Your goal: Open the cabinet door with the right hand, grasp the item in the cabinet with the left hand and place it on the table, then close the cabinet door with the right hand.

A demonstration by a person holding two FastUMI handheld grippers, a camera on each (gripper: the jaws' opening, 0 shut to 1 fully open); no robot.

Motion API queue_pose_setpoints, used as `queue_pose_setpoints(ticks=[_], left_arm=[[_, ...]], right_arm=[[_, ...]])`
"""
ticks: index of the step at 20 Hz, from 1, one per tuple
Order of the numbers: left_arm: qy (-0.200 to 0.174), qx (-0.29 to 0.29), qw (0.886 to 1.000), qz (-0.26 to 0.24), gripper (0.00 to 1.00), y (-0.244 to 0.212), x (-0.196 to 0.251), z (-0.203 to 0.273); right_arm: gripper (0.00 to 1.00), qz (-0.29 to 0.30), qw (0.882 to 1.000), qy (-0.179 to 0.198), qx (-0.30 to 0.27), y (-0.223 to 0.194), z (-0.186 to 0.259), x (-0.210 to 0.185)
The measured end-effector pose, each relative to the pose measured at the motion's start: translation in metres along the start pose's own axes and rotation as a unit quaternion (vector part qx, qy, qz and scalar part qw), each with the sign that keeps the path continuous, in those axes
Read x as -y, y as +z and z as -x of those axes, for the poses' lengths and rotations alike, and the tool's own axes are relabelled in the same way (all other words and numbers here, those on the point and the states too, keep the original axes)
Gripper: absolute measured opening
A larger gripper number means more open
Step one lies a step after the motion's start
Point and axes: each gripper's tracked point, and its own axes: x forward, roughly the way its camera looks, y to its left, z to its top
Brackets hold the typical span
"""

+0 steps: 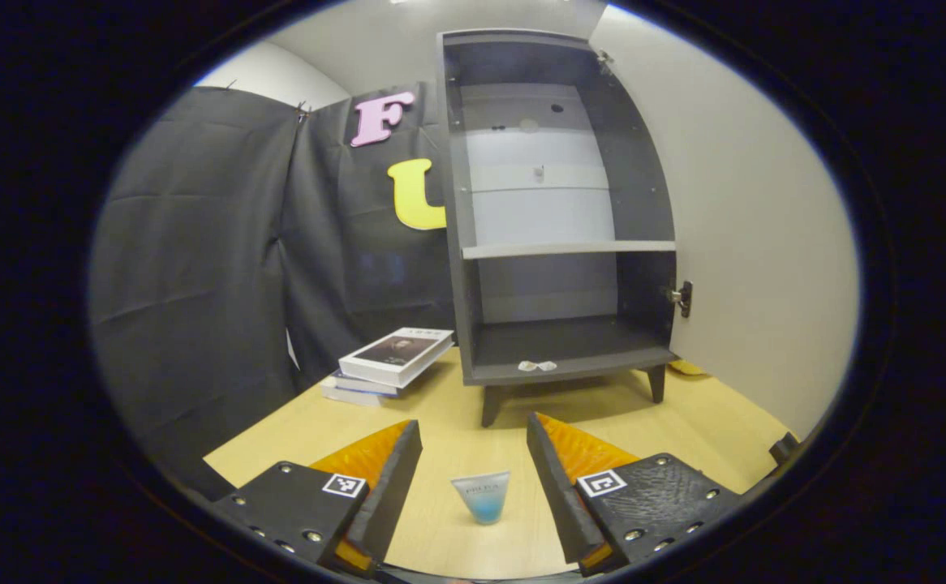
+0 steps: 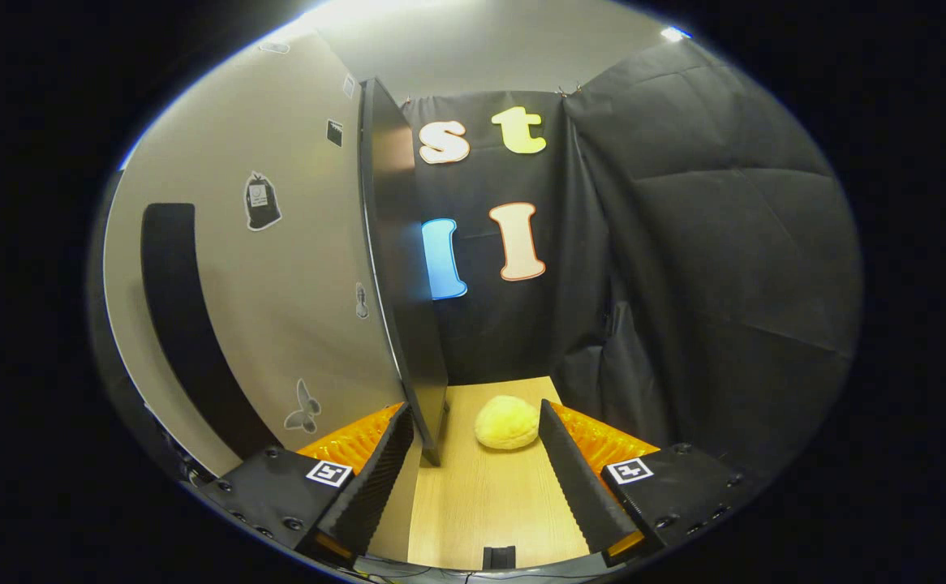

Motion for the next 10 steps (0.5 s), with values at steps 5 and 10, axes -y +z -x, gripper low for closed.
queue_pose_setpoints(ticks=[5,10], left_arm=[[-0.002,0.029,0.999,0.022,0.79,0.019,-0.003,-0.007],[-0.001,0.051,0.998,0.033,0.79,0.032,-0.013,-0.01]], right_arm=[[0.98,-0.011,0.999,-0.042,0.013,0.003,0.026,-0.009],[0.98,-0.025,0.995,-0.089,0.044,0.017,0.061,-0.021]])
